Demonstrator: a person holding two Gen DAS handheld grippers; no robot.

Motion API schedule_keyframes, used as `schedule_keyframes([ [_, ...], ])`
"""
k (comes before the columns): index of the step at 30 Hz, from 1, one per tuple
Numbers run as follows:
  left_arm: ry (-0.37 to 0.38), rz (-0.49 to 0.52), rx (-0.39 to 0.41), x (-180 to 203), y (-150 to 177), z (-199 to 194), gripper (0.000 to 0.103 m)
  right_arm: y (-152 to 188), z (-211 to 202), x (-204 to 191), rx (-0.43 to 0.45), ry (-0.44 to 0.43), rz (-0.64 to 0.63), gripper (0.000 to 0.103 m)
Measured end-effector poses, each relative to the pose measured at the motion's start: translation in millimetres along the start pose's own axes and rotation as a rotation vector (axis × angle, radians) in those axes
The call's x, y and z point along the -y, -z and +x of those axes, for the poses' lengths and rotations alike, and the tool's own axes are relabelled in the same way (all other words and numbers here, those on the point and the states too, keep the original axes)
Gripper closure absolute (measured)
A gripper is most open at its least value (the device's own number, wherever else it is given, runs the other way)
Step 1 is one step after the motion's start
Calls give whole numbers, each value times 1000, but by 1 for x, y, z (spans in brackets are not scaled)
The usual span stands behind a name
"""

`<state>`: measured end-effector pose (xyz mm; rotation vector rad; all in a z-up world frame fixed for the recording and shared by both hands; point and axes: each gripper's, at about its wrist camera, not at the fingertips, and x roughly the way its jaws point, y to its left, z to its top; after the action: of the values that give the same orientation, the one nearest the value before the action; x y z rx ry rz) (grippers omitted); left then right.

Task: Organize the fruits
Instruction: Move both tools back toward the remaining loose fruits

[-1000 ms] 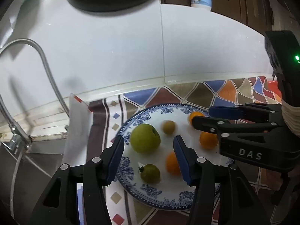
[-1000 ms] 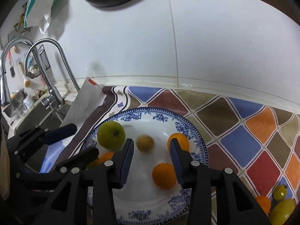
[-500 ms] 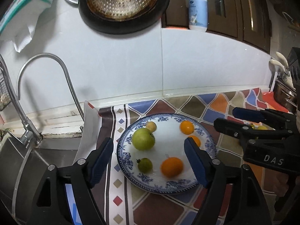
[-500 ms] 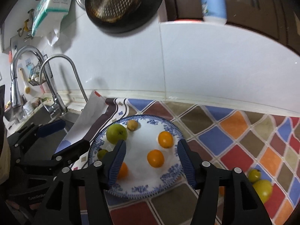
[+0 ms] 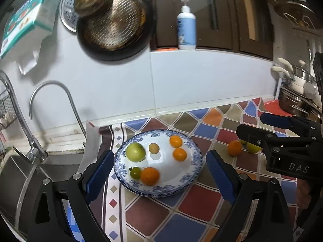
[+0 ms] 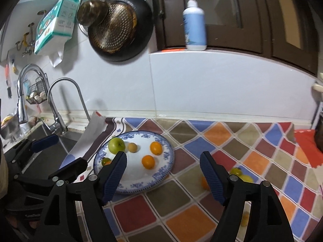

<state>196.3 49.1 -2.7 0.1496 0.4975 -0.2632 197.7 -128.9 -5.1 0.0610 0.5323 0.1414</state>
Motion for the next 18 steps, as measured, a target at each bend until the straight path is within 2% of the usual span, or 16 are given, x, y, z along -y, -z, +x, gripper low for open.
schedule_keyframes([
  [8,22,25,24,29,4,-19,5,14,-32,22,11,60,29,27],
  [18,43,41,38,66,-1,-20,4,22,-53,55,10,107,26,27],
])
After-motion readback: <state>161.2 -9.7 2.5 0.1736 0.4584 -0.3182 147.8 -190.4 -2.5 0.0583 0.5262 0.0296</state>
